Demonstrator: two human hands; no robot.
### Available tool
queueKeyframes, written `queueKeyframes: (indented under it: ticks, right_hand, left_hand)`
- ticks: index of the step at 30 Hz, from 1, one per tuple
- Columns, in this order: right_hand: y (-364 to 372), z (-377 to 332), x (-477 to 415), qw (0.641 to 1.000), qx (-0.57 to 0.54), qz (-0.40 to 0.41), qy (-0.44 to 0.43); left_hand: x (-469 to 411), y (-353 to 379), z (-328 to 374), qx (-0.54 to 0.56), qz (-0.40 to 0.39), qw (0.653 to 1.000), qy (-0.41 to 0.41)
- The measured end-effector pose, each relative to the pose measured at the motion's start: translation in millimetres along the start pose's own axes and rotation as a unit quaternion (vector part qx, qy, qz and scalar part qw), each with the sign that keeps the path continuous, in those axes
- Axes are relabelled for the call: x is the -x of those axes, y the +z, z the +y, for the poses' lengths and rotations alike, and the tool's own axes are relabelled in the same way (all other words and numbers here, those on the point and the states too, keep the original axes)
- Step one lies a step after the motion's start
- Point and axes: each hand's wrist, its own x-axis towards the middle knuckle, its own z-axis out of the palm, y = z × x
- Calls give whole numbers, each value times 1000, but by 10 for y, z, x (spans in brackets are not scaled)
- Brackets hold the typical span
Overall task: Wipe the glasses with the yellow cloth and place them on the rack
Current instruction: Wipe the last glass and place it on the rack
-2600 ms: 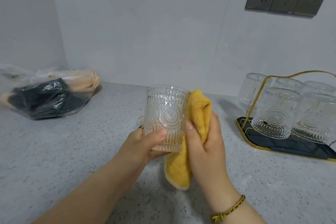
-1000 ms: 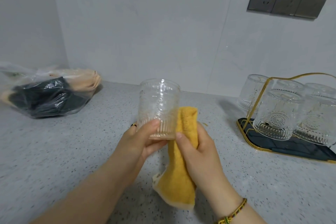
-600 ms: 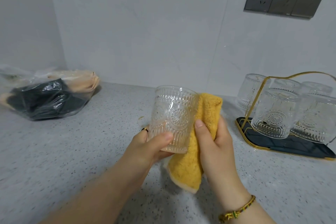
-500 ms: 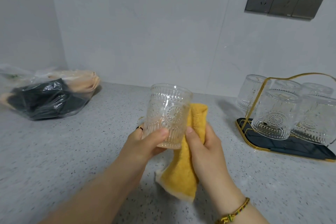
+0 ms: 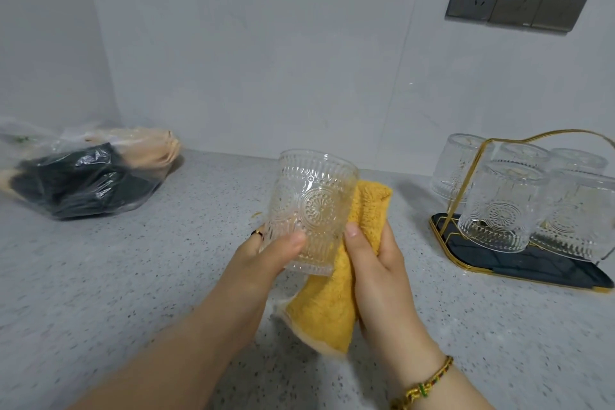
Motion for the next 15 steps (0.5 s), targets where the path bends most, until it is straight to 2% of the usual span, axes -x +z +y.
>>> queueKeyframes:
  ticks: [4,7,11,15]
  right_hand:
    - [27,23,14,1000,-20,10,-19]
    - [5,4,19,997,22,11,-73]
    - [29,63,20,984,118,12,-132]
    - [72,152,22,958,209,-4,-196]
  left_hand:
    - [-2,-8,60,-23,-2,1000,16]
    - [-31,-9,108,-21,26,999,20]
    - [-70,36,72,81,37,994,-65]
    - [-60,54,-1,75,2,992,-99]
